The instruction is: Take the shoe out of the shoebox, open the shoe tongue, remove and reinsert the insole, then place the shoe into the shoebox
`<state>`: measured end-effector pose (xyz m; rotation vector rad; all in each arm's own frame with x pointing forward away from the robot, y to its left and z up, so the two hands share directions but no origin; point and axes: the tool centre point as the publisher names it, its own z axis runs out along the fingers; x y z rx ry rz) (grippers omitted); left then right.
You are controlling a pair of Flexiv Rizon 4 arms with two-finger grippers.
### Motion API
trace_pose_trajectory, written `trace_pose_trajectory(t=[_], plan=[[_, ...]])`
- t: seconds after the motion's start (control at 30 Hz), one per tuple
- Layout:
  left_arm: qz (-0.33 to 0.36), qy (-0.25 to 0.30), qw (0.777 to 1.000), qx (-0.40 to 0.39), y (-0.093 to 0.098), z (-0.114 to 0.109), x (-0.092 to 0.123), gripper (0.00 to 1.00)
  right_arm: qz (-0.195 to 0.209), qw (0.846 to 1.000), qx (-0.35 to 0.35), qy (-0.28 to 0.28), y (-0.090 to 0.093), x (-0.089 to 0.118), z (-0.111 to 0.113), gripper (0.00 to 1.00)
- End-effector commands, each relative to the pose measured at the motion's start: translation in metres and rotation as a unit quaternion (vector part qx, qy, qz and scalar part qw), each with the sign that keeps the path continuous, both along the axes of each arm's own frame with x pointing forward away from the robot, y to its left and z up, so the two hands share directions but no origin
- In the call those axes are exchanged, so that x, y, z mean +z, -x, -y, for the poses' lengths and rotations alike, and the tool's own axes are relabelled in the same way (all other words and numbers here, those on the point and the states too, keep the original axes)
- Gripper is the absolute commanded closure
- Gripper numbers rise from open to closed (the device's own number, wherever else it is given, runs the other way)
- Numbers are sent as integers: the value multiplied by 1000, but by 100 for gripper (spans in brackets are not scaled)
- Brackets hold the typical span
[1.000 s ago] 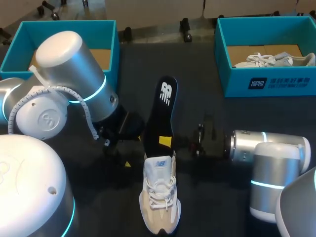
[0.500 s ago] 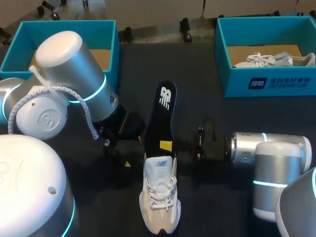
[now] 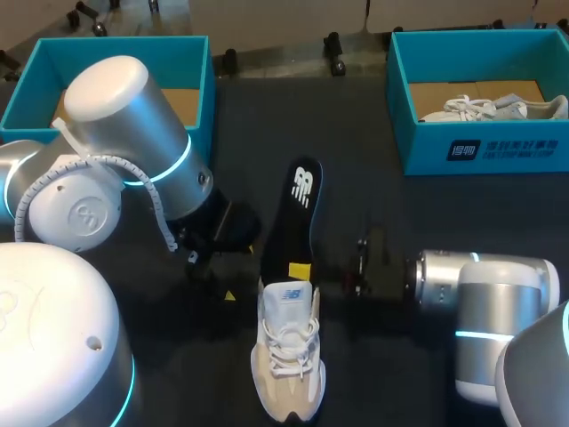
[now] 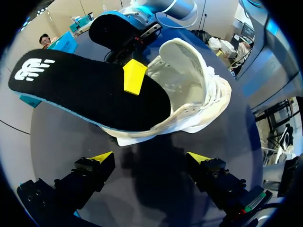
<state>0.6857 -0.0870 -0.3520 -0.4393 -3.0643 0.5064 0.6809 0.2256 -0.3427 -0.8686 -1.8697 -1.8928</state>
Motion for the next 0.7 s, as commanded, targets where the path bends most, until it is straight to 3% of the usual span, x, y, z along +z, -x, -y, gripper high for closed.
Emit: trace_pose_trajectory(t=[0.03,0.7], plan=[[1,0,1000,0,1,0,0,0,-9,1000,3,7,6,-3,-8,100],[1,0,1000,0,1,0,0,0,-52,999,8,14,24,-7,-8,100]])
